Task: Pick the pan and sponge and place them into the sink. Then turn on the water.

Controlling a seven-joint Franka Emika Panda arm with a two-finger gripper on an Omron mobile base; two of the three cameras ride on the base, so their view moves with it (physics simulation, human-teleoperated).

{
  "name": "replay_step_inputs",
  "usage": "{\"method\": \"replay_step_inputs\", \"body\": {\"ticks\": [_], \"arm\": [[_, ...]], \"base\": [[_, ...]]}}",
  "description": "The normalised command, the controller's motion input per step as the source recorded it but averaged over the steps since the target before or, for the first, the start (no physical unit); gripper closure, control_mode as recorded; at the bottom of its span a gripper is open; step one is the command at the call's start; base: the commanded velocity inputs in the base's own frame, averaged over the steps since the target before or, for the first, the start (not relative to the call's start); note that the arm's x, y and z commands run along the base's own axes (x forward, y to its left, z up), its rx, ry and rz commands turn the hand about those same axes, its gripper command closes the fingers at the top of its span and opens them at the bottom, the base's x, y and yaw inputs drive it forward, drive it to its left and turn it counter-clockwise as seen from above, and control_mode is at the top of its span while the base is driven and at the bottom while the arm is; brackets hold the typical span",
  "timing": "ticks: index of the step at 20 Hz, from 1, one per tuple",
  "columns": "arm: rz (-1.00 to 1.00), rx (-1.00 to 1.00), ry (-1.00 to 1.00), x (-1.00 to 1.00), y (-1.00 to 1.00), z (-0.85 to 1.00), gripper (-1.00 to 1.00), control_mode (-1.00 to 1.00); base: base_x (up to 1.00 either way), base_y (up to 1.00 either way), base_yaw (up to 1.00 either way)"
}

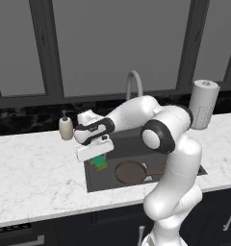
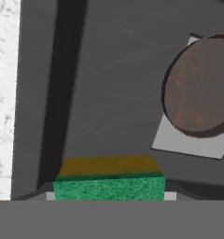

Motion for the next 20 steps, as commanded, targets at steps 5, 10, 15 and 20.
{"method": "replay_step_inputs", "body": {"ticks": [5,10,15,20], "arm": [[-0.09,0.0,0.02,0.42,-0.62,-0.37,1.0,-1.0],[-0.09,0.0,0.0,0.21,-0.18,-0.47,1.0,-1.0],[-0.07,0.0,0.0,0.38,-0.35,-0.34,1.0,-1.0],[-0.06,-0.01,0.0,0.17,-0.26,-0.49,1.0,-1.0]], "base": [[0.0,0.0,0.0],[0.0,0.0,0.0],[0.0,0.0,0.0],[0.0,0.0,0.0]]}}
